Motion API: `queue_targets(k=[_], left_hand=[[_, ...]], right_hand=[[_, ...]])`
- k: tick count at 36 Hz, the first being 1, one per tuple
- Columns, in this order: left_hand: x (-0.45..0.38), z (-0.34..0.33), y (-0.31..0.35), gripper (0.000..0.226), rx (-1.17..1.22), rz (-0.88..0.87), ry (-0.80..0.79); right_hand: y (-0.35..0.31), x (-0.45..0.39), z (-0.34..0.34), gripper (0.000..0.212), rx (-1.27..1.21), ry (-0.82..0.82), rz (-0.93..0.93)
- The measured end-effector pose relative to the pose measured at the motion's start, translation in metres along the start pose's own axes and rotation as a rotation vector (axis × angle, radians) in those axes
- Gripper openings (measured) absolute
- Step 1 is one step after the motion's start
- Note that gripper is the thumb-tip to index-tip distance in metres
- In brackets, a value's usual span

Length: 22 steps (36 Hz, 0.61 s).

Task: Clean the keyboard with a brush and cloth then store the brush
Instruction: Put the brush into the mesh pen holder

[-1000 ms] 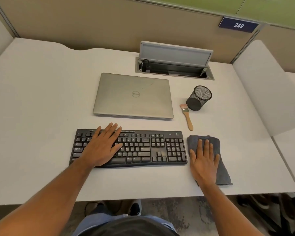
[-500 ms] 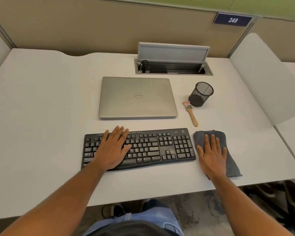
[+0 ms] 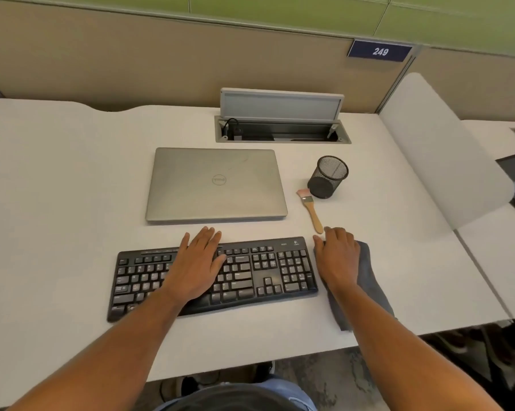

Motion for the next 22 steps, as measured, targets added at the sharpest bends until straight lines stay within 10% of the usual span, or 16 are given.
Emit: queue_targets(k=[22], left_hand=[[-0.094, 0.038, 0.089, 0.062, 0.036, -0.120, 0.095]], right_hand=[[0.001, -0.077, -0.014, 0.019, -0.143, -0.159, -0.154]])
Point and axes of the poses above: each hand's wrist, its own x-axis away from the middle knuckle, its own z-axis out of the back of the hand, y = z × x, the point moved 6 cm from there along -x, towards the middle knuckle, and after that the axes turned 7 degrees about -y, right-handed, at the moved point
